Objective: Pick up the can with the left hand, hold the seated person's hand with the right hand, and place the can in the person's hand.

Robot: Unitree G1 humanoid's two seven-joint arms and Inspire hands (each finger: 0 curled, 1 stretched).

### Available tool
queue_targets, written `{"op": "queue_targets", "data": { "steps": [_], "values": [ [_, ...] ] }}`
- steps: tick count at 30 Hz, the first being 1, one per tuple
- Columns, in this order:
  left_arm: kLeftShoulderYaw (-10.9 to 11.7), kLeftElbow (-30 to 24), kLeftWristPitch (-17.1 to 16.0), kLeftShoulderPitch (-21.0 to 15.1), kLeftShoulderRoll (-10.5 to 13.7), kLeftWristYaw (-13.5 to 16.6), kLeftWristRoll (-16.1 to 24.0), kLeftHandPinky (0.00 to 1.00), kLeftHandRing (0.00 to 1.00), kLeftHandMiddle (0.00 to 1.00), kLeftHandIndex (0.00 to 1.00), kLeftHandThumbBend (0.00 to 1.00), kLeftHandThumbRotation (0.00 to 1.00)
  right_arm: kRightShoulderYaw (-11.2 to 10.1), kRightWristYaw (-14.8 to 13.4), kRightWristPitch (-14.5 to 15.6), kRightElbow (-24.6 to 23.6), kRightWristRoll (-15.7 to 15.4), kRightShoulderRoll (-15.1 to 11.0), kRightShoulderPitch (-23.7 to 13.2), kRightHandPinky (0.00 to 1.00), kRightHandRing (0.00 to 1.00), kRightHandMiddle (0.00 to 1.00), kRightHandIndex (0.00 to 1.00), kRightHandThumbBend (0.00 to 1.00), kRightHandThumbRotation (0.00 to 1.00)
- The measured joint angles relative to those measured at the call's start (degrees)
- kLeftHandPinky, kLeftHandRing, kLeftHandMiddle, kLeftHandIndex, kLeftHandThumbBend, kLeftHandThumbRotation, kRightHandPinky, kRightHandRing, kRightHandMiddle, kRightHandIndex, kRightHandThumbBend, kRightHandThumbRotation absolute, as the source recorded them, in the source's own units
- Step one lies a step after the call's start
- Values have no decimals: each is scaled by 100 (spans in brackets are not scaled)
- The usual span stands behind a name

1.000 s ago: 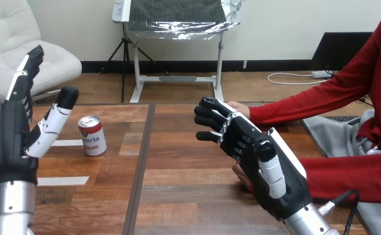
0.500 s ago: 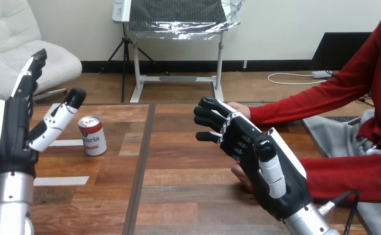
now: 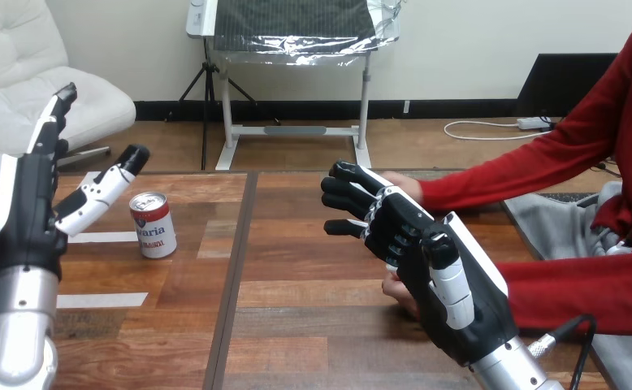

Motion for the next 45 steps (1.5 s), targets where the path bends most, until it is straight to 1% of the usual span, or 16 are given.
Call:
{"op": "queue_targets", "data": {
  "steps": [9,17,26,35,45],
  "values": [
    [-89,594,186,-419,197,77,238,85,91,94,96,81,43,-3,7,0,0,0,-1,-2,80,89,88,89,88,100],
    [-222,1113,386,-797,299,106,337,83,91,95,96,79,42,-5,11,0,0,1,0,-2,80,89,88,88,88,100],
    [-387,1713,449,-1181,352,106,395,84,94,96,98,77,39,-14,27,0,0,3,-6,-3,80,88,88,88,88,100],
    [-521,2351,445,-1570,353,107,405,86,96,97,98,81,39,-42,28,0,0,3,-9,-9,79,88,87,87,89,100],
    [-693,2998,449,-1964,359,140,428,91,99,99,99,79,40,-56,31,1,0,3,-13,-19,78,87,86,87,89,100]
  ]
}}
